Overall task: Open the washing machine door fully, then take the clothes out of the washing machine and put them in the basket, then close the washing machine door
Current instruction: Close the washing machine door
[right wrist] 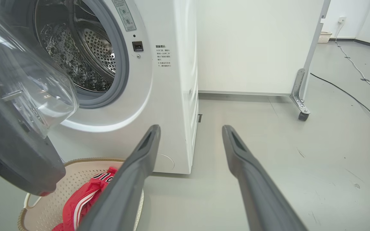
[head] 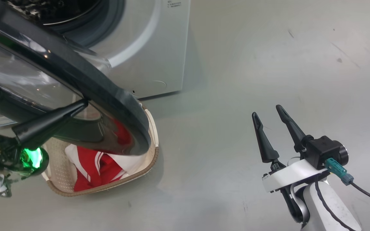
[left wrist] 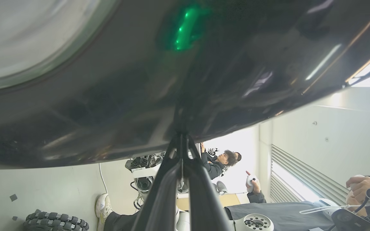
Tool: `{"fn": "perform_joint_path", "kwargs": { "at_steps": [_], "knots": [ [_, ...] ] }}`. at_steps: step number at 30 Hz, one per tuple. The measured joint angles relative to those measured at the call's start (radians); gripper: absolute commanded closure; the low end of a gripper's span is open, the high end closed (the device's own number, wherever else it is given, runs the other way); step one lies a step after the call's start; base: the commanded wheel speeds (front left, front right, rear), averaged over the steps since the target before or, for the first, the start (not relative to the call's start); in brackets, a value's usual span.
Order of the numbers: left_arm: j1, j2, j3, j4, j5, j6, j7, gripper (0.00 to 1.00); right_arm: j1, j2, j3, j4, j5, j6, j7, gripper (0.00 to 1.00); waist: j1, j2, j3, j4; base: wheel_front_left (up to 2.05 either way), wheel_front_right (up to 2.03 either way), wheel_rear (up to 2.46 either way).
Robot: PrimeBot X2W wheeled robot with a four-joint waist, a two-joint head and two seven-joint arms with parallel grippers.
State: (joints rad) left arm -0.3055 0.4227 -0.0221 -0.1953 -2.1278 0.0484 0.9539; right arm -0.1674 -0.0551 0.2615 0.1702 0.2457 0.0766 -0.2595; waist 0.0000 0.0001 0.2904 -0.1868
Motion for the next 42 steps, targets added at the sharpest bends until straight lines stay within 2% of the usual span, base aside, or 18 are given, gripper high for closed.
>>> {"fn": "perform_joint_path", "kwargs": {
  "at_steps": [18, 33, 42],
  "knots": [
    [-0.248, -0.009, -0.017, 0.115, 0.044, 0.057, -0.087, 1.0, -0.073, 0.003, 0.055, -0.036, 0.067, -0.009, 0.0, 0.0, -0.0001, 0.0, 0.115, -0.092, 0.0, 0.0, 0.0],
    [-0.441, -0.034, -0.017, 0.261, 0.06, 0.07, -0.186, 1.0, -0.104, 0.006, 0.088, -0.044, 0.105, -0.028, 0.0, 0.0, 0.0, 0.0, 0.163, -0.174, 0.0, 0.0, 0.0],
    [-0.506, -0.063, -0.015, 0.341, 0.092, 0.07, -0.236, 1.0, -0.112, 0.006, 0.088, -0.044, 0.108, -0.045, 0.0, 0.0, 0.0, 0.0, 0.173, -0.188, 0.0, 0.0, 0.0]
  ]
}}
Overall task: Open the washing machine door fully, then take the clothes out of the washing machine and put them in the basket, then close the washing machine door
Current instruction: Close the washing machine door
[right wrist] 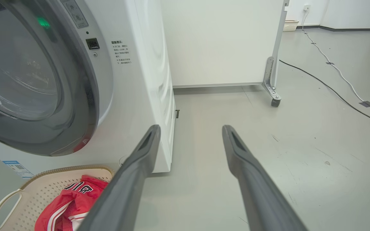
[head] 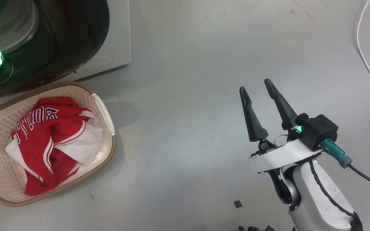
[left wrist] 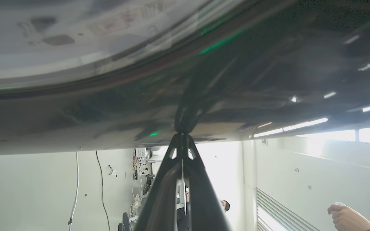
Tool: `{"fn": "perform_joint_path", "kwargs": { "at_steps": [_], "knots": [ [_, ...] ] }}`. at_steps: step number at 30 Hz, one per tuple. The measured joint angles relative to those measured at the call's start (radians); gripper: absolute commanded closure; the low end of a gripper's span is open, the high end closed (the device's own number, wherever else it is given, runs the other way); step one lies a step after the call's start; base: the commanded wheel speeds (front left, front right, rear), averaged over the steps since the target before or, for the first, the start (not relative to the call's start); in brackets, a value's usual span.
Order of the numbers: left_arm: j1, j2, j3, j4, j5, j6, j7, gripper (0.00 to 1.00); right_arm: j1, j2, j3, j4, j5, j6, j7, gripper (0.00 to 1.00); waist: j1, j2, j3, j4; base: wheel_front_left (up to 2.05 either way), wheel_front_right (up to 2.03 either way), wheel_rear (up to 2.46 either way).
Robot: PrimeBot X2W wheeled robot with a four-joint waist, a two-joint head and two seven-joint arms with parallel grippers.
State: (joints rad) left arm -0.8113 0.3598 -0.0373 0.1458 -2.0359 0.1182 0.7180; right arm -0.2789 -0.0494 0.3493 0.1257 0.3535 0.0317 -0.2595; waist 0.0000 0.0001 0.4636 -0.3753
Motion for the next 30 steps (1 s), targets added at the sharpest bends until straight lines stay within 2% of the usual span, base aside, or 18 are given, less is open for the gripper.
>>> {"fn": "perform_joint_path", "kwargs": {
  "at_steps": [10, 15, 22, 30],
  "knots": [
    [-0.049, -0.012, -0.002, 0.059, 0.014, 0.0, -0.025, 1.0, 0.0, 0.0, 0.002, 0.0, 0.001, -0.01, 0.0, 0.0, 0.0, 0.0, 0.0, -0.001, 0.0, 0.0, 0.0],
    [-0.054, -0.036, -0.025, 0.092, 0.014, -0.006, -0.022, 1.0, 0.0, 0.0, -0.011, 0.0, 0.001, -0.018, 0.0, 0.0, 0.0, 0.0, -0.003, 0.013, 0.0, 0.0, 0.0],
    [-0.053, -0.045, -0.029, 0.138, 0.019, -0.058, -0.013, 1.0, 0.0, 0.0, -0.021, 0.007, -0.012, -0.018, 0.0, 0.0, 0.0, 0.0, -0.018, 0.044, 0.0, 0.0, 0.0],
    [0.011, -0.089, -0.003, 0.177, 0.015, -0.134, -0.014, 1.0, 0.0, 0.0, -0.047, 0.022, -0.038, -0.018, 0.0, 0.0, 0.0, 0.0, -0.048, 0.092, 0.0, 0.0, 0.0]
  ]
}}
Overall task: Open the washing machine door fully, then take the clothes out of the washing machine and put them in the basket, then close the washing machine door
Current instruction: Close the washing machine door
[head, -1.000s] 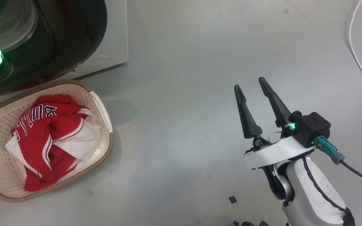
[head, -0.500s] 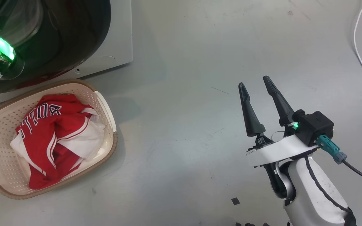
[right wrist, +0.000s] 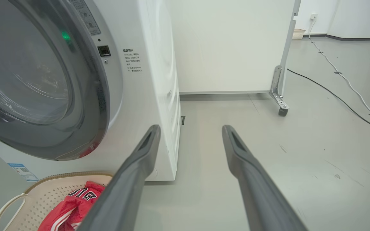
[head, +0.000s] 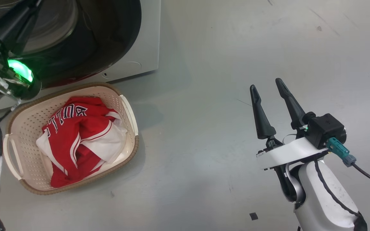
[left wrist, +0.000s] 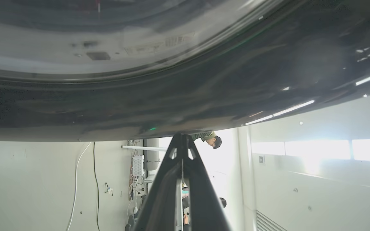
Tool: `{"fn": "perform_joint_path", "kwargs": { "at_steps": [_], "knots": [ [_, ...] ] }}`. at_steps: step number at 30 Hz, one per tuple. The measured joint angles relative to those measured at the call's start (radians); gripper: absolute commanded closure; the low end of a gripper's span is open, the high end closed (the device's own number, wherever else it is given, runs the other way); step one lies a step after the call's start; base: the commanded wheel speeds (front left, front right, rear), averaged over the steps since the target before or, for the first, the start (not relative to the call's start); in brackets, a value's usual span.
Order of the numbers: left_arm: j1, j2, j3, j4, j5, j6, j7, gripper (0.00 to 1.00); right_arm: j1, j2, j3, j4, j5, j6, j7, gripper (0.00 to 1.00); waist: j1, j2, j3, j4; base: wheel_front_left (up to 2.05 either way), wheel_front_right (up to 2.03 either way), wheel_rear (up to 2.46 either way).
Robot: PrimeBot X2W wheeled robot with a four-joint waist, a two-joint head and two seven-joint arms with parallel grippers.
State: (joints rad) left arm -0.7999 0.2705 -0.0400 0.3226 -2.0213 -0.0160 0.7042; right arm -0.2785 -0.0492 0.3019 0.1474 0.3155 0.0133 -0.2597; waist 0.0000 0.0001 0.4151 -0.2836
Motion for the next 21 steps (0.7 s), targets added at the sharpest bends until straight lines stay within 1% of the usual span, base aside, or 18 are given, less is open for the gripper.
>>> {"fn": "perform_joint_path", "kwargs": {
  "at_steps": [2, 3, 4, 5, 6, 7, 8, 11, 12, 18, 21],
  "knots": [
    [0.036, -0.004, 0.005, 0.012, 0.0, -0.029, -0.004, 1.0, 0.001, 0.0, -0.001, 0.007, -0.001, 0.0, 0.0, 0.0, 0.0, 0.0, -0.01, 0.013, 0.0, 0.0, 0.0],
    [0.053, -0.01, 0.012, 0.02, -0.001, -0.043, -0.012, 0.95, 0.001, 0.0, -0.003, 0.01, -0.001, 0.0, 0.0, 0.0, 0.0, 0.0, -0.016, 0.02, 0.0, 0.0, 0.0],
    [0.072, -0.014, 0.015, 0.023, -0.002, -0.054, -0.012, 0.76, 0.002, 0.0, -0.005, 0.012, -0.001, 0.0, 0.0, 0.0, 0.0, 0.0, -0.021, 0.027, 0.0, 0.0, 0.0],
    [0.092, -0.018, 0.014, 0.025, 0.0, -0.067, -0.012, 0.46, 0.002, 0.0, -0.006, 0.016, -0.001, 0.002, 0.0, 0.0, 0.0, 0.0, -0.027, 0.033, 0.0, 0.0, 0.0],
    [0.111, -0.023, 0.014, 0.026, 0.0, -0.07, -0.013, 0.04, 0.003, 0.0, -0.007, 0.018, -0.001, 0.002, 0.0, 0.0, 0.0, 0.0, -0.034, 0.04, 0.0, 0.0, 0.0],
    [0.129, -0.03, 0.013, 0.025, 0.0, -0.076, -0.015, 0.0, 0.005, 0.0, -0.009, 0.02, -0.002, 0.002, 0.0, 0.0, 0.0, 0.0, -0.04, 0.046, 0.0, 0.0, 0.0],
    [0.15, -0.032, 0.009, 0.024, 0.01, -0.088, -0.021, 0.0, 0.007, 0.0, -0.009, 0.023, -0.002, 0.003, 0.0, 0.0, 0.0, 0.0, -0.047, 0.052, 0.0, 0.0, 0.0],
    [0.211, -0.033, 0.015, 0.023, 0.049, -0.1, -0.05, 0.0, 0.023, 0.0, -0.01, 0.033, -0.002, 0.003, 0.0, 0.0, 0.0, 0.0, -0.071, 0.069, 0.0, 0.0, 0.0],
    [0.249, -0.041, 0.03, 0.022, 0.063, -0.104, -0.074, 0.0, 0.033, 0.0, -0.017, 0.039, -0.003, 0.003, 0.0, 0.0, 0.0, 0.0, -0.087, 0.08, 0.0, 0.0, 0.0],
    [0.369, -0.085, 0.05, 0.005, 0.075, -0.104, -0.127, 0.0, 0.065, 0.0, -0.033, 0.063, -0.019, 0.007, 0.0, 0.0, 0.0, 0.0, -0.139, 0.114, 0.0, 0.0, 0.0],
    [0.437, -0.102, 0.07, -0.005, 0.089, -0.105, -0.162, 0.0, 0.086, 0.0, -0.036, 0.077, -0.02, 0.015, 0.0, 0.0, 0.0, 0.0, -0.167, 0.13, 0.0, 0.0, 0.0]
  ]
}}
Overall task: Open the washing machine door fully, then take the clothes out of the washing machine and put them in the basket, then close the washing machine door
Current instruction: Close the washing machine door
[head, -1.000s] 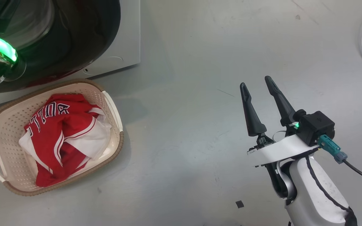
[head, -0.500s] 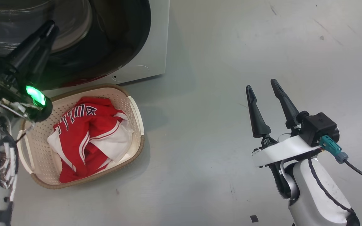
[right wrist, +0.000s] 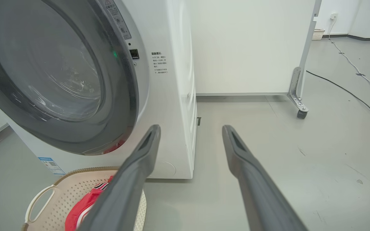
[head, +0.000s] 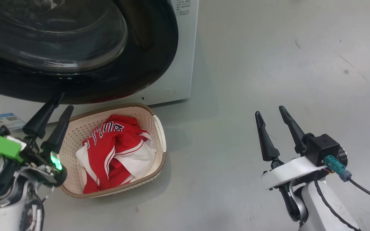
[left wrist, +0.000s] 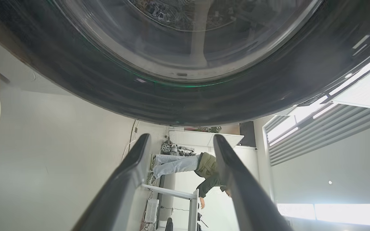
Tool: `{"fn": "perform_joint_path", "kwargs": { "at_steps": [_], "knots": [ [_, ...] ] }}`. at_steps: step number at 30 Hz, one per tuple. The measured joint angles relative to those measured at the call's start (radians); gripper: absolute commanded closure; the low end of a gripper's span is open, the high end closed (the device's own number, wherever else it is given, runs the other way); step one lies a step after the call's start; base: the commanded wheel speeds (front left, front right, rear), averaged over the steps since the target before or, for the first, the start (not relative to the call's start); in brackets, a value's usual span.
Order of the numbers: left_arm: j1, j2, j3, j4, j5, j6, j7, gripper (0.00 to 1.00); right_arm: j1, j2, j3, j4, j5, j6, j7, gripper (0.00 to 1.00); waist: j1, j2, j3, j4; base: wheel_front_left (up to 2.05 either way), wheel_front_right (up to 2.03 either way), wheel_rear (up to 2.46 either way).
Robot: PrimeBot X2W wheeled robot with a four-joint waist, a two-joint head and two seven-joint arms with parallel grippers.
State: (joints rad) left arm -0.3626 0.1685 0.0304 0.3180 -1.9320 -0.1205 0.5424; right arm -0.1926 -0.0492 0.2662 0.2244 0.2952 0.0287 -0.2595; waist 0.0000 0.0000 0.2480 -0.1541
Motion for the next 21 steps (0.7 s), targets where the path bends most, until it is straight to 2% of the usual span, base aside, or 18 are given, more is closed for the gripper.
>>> {"fn": "perform_joint_path", "kwargs": {
  "at_steps": [6, 17, 21],
  "knots": [
    [0.12, -0.054, 0.026, -0.069, 0.034, 0.0, -0.042, 0.0, 0.041, -0.001, -0.012, 0.016, -0.008, 0.001, 0.0, 0.0, 0.0, 0.0, -0.054, 0.031, 0.0, 0.0, 0.0],
    [0.306, -0.094, 0.066, -0.175, 0.118, 0.0, -0.149, 0.0, 0.085, -0.012, -0.027, 0.027, -0.02, 0.013, 0.0, 0.0, 0.0, 0.0, -0.123, 0.087, 0.0, 0.0, 0.0],
    [0.325, -0.095, 0.075, -0.233, 0.231, 0.0, -0.221, 0.0, 0.091, -0.012, -0.028, 0.027, -0.035, 0.014, 0.0, 0.0, 0.0, 0.0, -0.135, 0.101, 0.0, 0.0, 0.0]
  ]
}}
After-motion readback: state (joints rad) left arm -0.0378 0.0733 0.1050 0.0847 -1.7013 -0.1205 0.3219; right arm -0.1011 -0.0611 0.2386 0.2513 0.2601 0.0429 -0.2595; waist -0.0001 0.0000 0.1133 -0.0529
